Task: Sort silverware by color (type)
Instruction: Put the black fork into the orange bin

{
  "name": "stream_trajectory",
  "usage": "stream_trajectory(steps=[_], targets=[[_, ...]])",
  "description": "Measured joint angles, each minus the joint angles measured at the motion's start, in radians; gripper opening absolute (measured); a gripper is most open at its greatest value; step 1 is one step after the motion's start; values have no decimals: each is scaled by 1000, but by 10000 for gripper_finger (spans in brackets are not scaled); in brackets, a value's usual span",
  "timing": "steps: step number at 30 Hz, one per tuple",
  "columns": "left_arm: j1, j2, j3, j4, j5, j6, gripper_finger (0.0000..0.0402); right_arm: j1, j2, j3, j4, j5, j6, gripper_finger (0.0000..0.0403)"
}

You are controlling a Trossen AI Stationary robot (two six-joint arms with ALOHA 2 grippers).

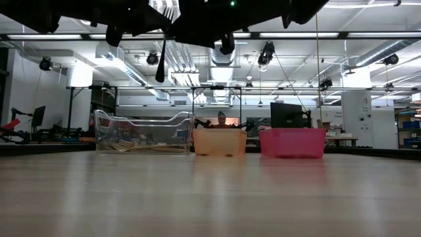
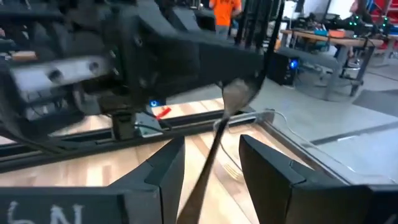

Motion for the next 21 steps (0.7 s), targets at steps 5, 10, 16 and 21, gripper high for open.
stream_trajectory(steps=[5, 10, 16, 21], targets=[[0, 11, 0, 28, 6, 28, 0, -3, 35, 0, 53, 3, 5, 144], [0, 52, 0, 85, 9, 51, 0, -2, 67, 7, 91, 26, -3, 142], [0, 101, 0, 133, 10, 50, 0, -3, 80, 41, 68, 114, -14, 142], [1, 120, 2, 164, 7, 50, 0, -2, 81, 47, 35, 178, -31, 131]])
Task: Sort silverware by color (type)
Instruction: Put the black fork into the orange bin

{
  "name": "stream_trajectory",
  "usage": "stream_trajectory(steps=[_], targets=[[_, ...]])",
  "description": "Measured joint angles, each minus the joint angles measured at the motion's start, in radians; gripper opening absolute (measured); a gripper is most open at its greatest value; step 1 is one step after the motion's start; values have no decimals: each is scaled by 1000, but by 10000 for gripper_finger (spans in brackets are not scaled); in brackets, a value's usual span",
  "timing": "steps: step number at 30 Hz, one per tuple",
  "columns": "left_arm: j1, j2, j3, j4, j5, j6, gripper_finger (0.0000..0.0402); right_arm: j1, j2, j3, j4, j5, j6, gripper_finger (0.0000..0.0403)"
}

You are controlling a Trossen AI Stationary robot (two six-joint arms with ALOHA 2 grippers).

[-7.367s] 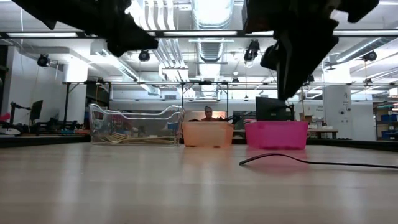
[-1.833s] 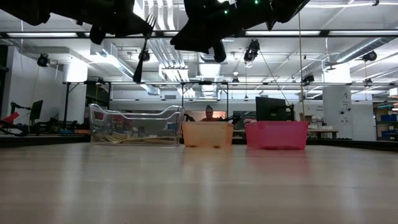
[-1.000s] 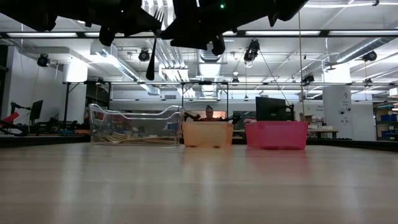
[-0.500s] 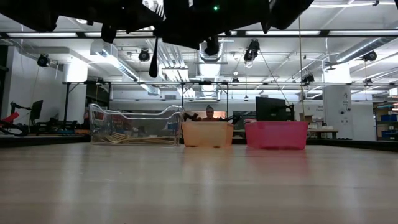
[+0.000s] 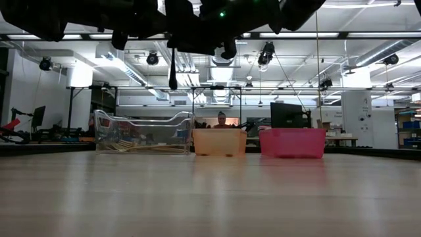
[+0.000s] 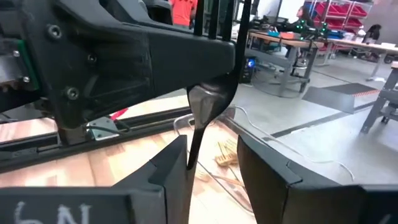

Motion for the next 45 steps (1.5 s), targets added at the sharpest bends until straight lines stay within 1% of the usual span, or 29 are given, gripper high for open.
stream_trajectory(steps=[5, 14, 23, 26, 31, 33, 35, 40, 42, 45], targets=[[0, 6, 7, 3, 0, 6, 0, 0, 0, 0, 0, 0, -1, 102], [0, 6, 7, 5, 0, 7, 0, 0, 0, 0, 0, -17, -3, 16], [-2, -8, 7, 4, -5, 29, 3, -2, -1, 4, -2, -30, 35, 11], [-2, -18, 6, 11, -2, 46, 22, -5, -2, 14, -47, -30, 56, 11], [-2, -22, 6, 4, -5, 66, 75, -16, -2, 45, -126, -30, 86, 10], [-2, -28, 5, 3, -17, 97, 97, -21, -3, 62, -181, -30, 105, 10], [-4, -46, 5, 1, -50, 143, 116, -31, -6, 90, -273, -30, 136, 10], [-4, -127, 4, 1, -128, 272, 151, -84, -13, 202, -596, -41, 250, 9], [-4, -168, 1, 0, -130, 314, 158, -123, -13, 262, -733, -98, 298, 9], [-2, -227, 1, 1, -108, 403, 162, -202, -13, 353, -919, -243, 391, 9]])
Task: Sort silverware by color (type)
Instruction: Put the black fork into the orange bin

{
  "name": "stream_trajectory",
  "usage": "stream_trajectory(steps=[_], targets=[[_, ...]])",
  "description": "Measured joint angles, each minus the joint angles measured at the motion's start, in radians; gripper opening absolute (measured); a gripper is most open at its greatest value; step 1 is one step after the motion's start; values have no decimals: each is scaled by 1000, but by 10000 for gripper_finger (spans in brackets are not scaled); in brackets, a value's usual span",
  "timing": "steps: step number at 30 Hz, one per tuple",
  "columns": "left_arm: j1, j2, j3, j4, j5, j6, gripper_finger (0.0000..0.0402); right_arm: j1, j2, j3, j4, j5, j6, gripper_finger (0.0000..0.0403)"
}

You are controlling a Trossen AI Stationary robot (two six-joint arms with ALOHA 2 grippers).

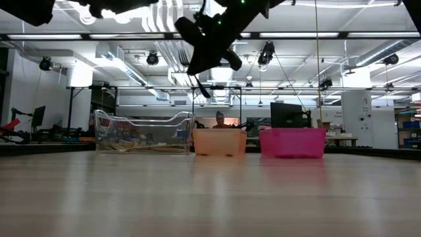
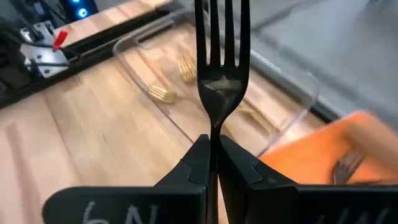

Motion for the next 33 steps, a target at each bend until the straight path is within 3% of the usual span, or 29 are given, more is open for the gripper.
stream_trajectory(steps=[6, 10, 20, 27, 33], targets=[[1, -111, -1, -2, -4, 194, 162, -193, 0, 118, -193, -290, 142, 9], [1, -171, -12, -98, -24, 189, 162, -314, 0, 142, -242, -387, 239, 9], [1, -206, -16, -149, -59, 212, 162, -441, 32, 148, -242, -427, 430, 11], [1, -206, -16, -173, -60, 227, 162, -446, 142, 221, -231, -435, 492, 12], [1, -210, -16, -177, -89, 274, 162, -453, 262, 333, -322, -442, 530, 12]])
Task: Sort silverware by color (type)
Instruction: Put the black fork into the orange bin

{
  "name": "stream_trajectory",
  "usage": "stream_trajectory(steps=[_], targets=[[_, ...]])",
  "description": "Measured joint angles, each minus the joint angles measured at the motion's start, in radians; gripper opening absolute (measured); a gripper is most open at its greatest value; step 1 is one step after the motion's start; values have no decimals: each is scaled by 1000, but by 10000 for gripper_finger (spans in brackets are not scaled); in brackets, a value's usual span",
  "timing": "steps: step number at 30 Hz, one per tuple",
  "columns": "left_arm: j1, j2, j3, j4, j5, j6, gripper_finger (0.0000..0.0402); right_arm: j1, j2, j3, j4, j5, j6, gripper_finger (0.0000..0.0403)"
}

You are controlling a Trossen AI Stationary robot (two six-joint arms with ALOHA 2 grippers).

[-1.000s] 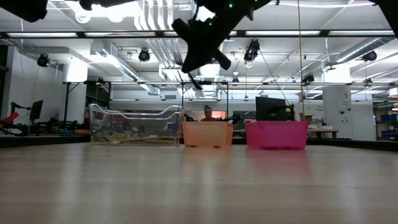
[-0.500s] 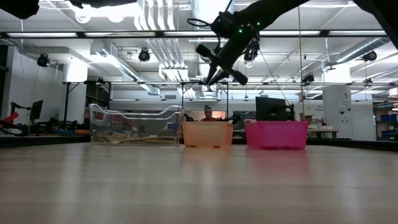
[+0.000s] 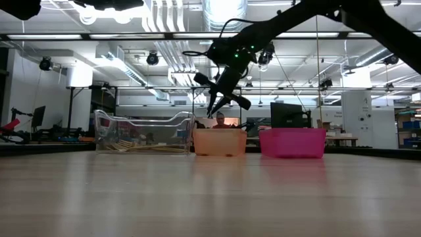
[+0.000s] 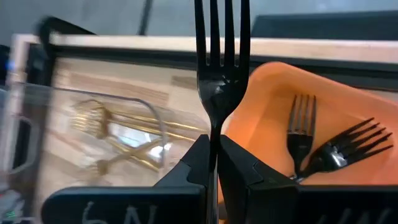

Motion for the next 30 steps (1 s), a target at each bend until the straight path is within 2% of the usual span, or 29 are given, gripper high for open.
stream_trajectory(steps=[5, 9, 23, 30], targets=[[0, -14, 0, -13, -17, 7, 162, 6, 80, 160, -164, 3, -2, 12], [0, -25, 0, -13, -23, 21, 162, 23, 117, 233, -258, 57, -6, 12], [0, -52, 0, -34, -24, 43, 162, 41, 115, 221, -424, 78, 6, 12], [0, -55, 0, -34, -23, 44, 162, 45, 116, 215, -423, 115, 7, 12]])
